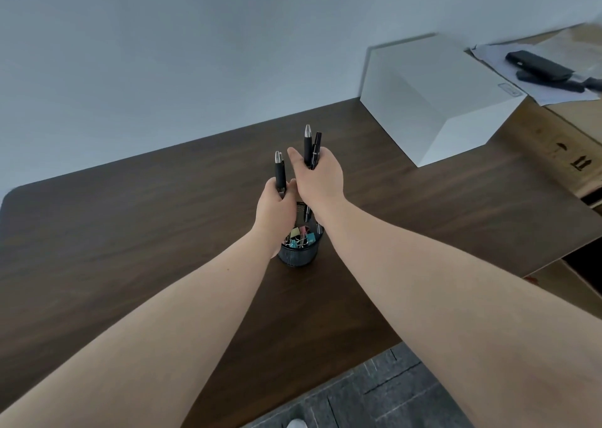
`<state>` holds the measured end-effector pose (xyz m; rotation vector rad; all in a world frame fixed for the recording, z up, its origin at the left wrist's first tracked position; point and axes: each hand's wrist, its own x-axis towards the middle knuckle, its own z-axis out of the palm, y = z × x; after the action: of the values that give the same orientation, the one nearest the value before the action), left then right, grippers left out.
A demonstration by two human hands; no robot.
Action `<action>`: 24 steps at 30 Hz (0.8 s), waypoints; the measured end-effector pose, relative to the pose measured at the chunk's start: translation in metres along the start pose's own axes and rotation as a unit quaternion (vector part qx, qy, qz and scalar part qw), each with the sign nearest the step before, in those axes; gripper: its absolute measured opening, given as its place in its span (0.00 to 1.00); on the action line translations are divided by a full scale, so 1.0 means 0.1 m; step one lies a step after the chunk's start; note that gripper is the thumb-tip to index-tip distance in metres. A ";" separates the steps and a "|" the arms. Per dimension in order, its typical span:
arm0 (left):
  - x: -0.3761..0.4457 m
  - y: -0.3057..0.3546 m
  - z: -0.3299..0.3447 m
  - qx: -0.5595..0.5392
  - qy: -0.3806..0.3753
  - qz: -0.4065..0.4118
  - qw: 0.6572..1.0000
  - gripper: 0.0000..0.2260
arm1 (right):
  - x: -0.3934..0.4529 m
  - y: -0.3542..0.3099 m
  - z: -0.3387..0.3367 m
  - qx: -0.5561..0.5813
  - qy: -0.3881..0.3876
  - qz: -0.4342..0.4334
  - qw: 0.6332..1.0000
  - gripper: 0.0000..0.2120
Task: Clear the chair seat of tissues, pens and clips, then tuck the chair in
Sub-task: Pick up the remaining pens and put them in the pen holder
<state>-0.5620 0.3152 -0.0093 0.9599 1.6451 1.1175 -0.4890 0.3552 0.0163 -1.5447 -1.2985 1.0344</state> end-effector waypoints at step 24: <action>0.01 0.14 -0.15 0.245 -0.039 0.138 0.959 0.31 | -0.09 0.27 -0.24 -0.187 -0.058 -0.079 0.977 0.30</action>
<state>-0.5755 0.3168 0.0065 1.5718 1.7982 0.8435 -0.4598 0.3410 -0.0013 -1.6387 -1.7460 0.8198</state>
